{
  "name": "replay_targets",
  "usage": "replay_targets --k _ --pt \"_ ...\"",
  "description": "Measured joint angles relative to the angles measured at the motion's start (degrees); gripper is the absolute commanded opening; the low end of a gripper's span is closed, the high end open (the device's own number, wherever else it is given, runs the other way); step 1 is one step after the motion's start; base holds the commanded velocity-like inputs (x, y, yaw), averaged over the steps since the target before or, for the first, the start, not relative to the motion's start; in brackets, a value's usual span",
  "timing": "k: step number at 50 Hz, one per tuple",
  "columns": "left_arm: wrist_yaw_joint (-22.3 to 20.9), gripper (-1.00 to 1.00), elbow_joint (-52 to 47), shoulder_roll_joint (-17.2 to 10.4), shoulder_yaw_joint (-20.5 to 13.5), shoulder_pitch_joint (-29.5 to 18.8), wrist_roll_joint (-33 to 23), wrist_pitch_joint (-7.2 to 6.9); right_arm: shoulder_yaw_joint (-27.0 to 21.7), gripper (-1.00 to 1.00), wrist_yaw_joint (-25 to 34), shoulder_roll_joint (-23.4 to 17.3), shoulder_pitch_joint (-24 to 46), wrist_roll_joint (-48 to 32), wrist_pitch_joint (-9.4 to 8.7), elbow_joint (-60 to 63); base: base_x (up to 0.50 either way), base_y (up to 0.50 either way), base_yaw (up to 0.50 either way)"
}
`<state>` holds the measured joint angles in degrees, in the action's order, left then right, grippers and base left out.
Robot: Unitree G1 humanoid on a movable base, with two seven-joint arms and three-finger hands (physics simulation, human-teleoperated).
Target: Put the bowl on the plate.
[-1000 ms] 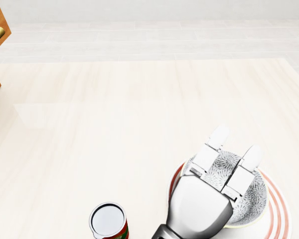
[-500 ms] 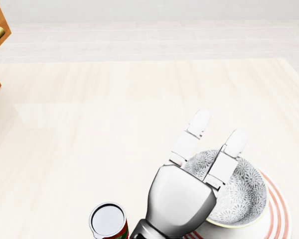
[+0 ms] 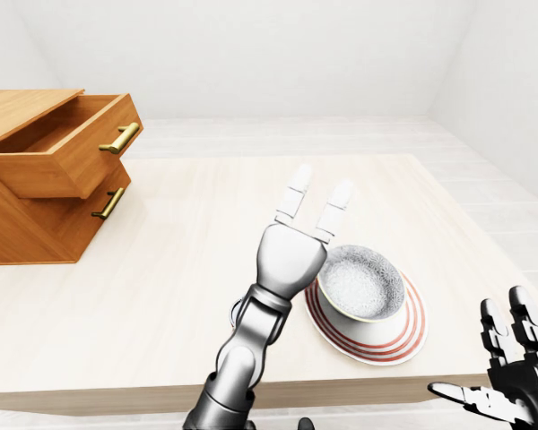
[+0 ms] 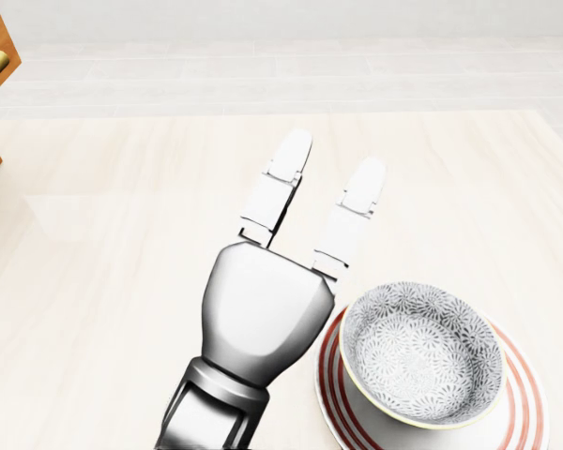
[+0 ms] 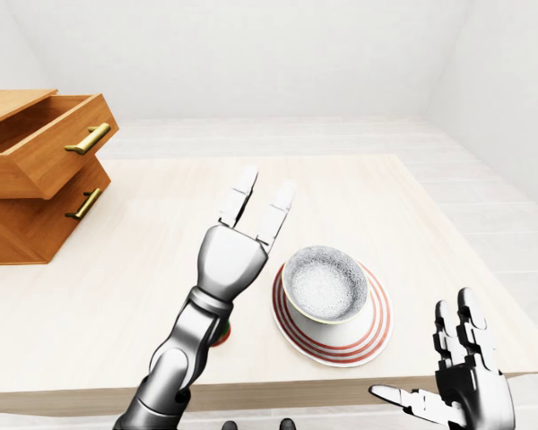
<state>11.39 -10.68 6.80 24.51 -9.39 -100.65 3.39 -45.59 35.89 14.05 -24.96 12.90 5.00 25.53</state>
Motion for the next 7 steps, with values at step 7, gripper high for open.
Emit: replay_targets --k 7 --pt "-3.8 1.0 -2.9 -0.7 -3.9 -2.0 3.0 1.29 0.0 1.0 0.1 0.3 -0.1 -0.1 0.0 0.6 0.0 0.0 0.0"
